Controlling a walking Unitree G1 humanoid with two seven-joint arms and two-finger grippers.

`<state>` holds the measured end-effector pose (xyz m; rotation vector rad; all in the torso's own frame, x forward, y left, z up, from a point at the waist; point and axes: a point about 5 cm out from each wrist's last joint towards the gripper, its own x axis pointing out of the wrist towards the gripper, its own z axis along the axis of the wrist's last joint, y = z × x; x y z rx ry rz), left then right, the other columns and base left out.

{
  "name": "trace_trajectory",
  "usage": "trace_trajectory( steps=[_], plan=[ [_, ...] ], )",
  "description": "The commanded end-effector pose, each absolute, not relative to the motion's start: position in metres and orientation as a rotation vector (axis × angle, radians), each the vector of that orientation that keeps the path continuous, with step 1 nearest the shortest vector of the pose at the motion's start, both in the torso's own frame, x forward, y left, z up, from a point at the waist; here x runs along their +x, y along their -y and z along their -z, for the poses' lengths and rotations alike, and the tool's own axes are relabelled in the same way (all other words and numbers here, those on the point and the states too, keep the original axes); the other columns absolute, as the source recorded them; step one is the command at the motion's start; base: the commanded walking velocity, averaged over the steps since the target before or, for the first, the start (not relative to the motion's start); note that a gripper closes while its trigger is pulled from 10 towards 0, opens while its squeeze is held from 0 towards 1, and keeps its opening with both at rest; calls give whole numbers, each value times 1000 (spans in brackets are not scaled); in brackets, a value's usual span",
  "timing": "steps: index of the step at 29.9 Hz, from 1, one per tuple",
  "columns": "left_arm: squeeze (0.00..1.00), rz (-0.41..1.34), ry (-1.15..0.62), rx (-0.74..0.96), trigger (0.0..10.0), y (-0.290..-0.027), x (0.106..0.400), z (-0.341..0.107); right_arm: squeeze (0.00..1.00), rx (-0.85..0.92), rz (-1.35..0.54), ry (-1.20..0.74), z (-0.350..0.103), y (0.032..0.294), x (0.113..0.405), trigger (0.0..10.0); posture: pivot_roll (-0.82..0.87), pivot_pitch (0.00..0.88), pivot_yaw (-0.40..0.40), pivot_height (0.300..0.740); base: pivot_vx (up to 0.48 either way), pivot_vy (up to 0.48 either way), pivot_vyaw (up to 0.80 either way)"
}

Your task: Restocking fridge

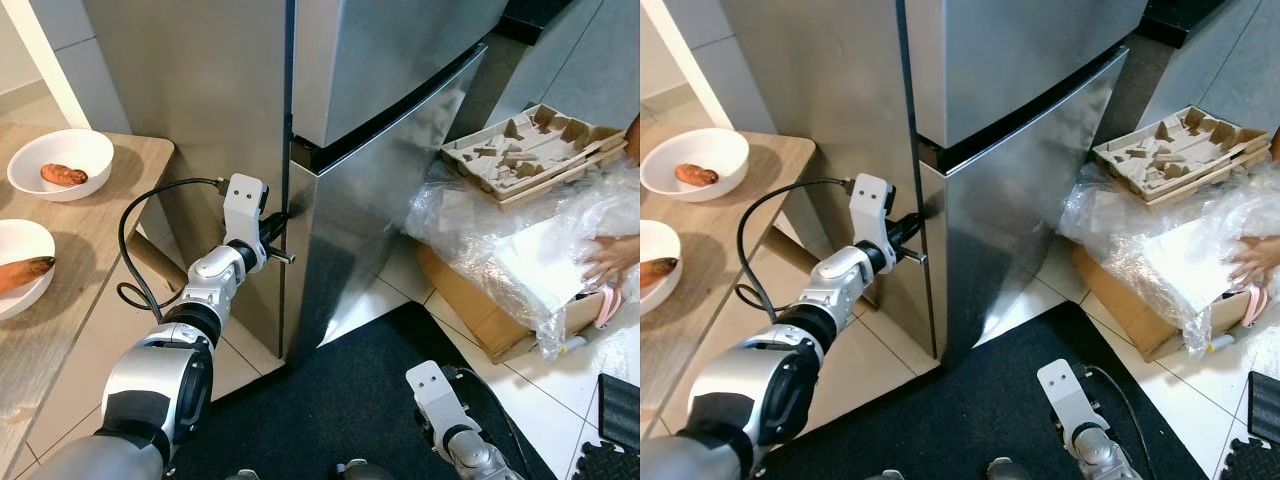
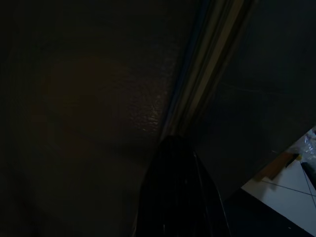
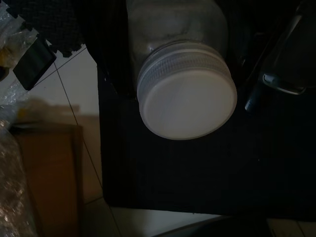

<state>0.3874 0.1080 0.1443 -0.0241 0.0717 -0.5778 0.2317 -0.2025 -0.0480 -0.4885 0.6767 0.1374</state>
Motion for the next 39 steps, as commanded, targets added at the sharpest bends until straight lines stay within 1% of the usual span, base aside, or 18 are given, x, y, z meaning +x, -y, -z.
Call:
trace_trajectory(
  steps=[1, 10, 12, 13, 14, 22, 39],
  plan=[
    [0, 687, -63, -15, 10000, -82, 384, -146, 0, -485, -127, -693, 51, 204, 227, 10000, -138, 161, -23, 740, 0, 0, 0],
    [0, 662, -52, 4, 10000, -77, 387, -152, 0, -481, -121, -690, 50, 204, 229, 10000, -141, 161, -15, 740, 0, 0, 0],
    [0, 697, -45, -9, 10000, -66, 386, -155, 0, -478, -115, -690, 50, 205, 229, 10000, -142, 162, -13, 740, 0, 0, 0],
    [0, 697, -45, -9, 10000, -66, 386, -155, 0, -478, -115, -690, 50, 205, 229, 10000, -142, 162, -13, 740, 0, 0, 0],
    [0, 707, -44, -13, 10000, -60, 385, -156, 0, -477, -112, -691, 50, 205, 229, 10000, -142, 162, -13, 740, 0, 0, 0],
    [0, 749, -43, -25, 10000, -46, 381, -154, 0, -470, -106, -688, 49, 204, 230, 10000, -139, 160, -6, 740, 0, 0, 0],
    [0, 776, -56, -5, 10000, -37, 378, -152, 0, -456, -99, -688, 50, 201, 230, 10000, -133, 163, 5, 740, 0, 0, 0]
  ],
)
